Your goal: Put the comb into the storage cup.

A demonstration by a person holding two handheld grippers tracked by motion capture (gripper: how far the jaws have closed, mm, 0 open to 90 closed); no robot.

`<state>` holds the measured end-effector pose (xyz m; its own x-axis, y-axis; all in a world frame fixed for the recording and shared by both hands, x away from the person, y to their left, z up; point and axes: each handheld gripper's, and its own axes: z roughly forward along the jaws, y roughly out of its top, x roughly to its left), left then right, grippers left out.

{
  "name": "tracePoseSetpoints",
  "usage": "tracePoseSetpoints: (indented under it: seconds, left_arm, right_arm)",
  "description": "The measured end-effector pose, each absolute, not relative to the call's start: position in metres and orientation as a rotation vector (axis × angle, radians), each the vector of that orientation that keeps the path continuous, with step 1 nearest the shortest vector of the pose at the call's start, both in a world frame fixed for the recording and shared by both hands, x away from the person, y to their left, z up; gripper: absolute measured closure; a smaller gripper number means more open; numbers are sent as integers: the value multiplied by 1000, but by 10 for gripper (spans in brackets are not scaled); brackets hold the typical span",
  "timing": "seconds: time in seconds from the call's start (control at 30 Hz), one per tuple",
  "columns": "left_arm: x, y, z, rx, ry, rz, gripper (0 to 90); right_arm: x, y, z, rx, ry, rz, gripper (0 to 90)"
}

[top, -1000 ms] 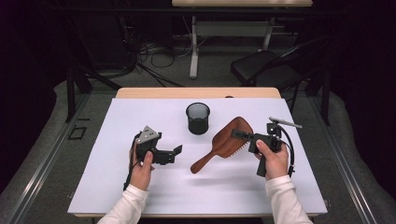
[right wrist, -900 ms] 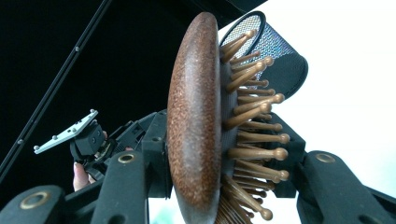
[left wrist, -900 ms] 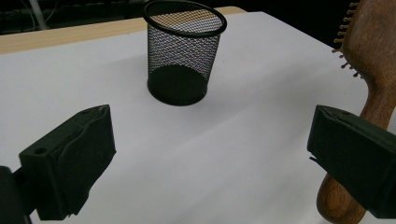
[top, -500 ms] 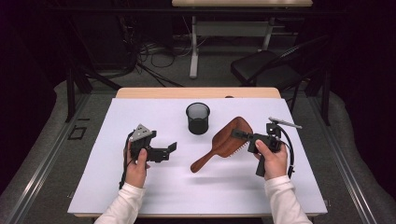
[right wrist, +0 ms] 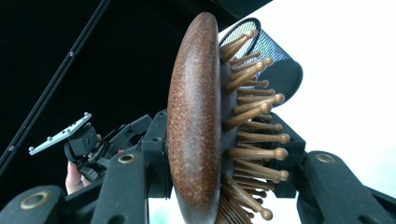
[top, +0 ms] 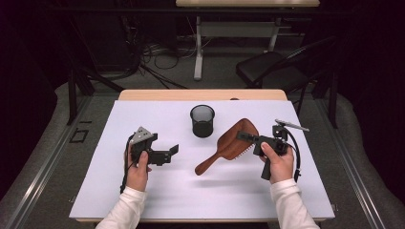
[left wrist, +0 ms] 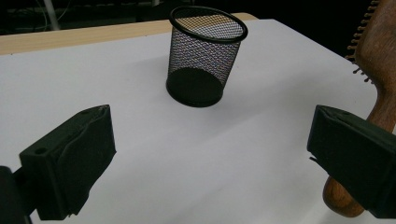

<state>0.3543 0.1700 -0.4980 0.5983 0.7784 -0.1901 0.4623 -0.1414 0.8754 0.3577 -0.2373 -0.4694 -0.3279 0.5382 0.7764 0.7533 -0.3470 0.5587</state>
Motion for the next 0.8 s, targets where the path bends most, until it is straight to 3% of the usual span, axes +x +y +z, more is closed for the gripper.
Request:
tracePoseSetpoints:
  seconds: [0.8]
  left_arm:
    - [354,174,-498,1769,1029,374,11]
  right_arm:
    - [369,-243,-465,-1798,-1583,-1679,519]
